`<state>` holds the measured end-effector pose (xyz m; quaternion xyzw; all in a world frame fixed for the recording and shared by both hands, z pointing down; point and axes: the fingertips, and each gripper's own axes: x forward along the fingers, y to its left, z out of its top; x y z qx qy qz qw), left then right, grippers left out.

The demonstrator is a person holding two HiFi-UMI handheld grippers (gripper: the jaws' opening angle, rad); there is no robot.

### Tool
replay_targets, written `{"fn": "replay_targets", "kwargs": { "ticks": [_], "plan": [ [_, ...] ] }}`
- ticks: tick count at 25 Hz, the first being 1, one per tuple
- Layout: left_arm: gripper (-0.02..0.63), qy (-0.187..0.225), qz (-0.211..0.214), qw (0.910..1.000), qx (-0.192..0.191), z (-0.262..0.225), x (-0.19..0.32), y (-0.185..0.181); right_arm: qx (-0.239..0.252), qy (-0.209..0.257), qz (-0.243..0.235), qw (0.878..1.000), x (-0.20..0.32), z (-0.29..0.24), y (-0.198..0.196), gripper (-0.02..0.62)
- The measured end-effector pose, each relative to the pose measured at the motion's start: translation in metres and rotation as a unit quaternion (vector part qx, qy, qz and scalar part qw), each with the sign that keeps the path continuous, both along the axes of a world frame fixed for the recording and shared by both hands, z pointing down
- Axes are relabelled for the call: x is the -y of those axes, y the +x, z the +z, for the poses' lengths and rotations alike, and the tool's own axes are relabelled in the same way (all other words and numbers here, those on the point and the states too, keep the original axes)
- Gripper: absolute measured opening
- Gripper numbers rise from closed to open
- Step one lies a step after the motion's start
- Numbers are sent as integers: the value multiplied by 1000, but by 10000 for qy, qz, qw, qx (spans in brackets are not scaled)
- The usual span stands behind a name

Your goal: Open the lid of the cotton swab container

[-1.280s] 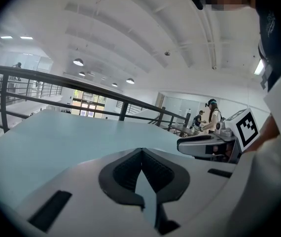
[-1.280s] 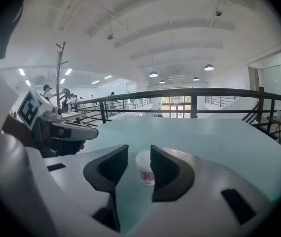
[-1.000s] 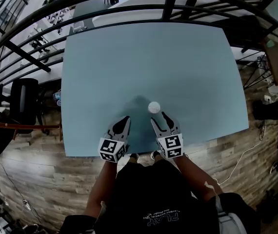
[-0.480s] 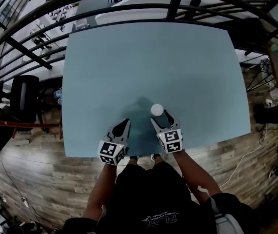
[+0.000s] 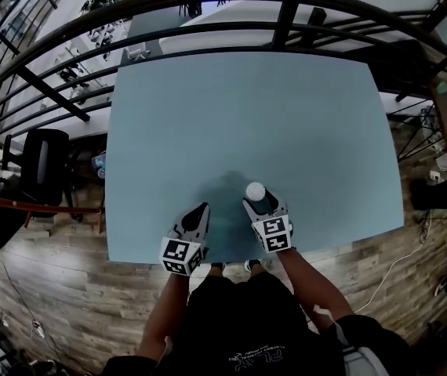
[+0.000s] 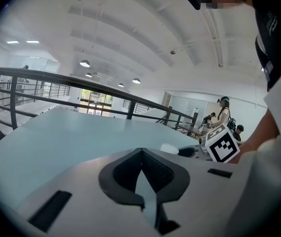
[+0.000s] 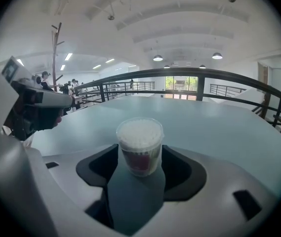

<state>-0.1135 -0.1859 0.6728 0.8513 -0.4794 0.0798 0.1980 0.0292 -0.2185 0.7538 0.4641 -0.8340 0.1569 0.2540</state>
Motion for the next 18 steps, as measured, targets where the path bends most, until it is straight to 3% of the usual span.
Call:
{"fn": "replay_targets", "kwargs": {
  "ticks": [18],
  "plan": [
    [12, -20, 24, 10000, -88, -3, 9, -8, 247, -22, -153, 9996, -1, 4, -10, 262]
  ]
}}
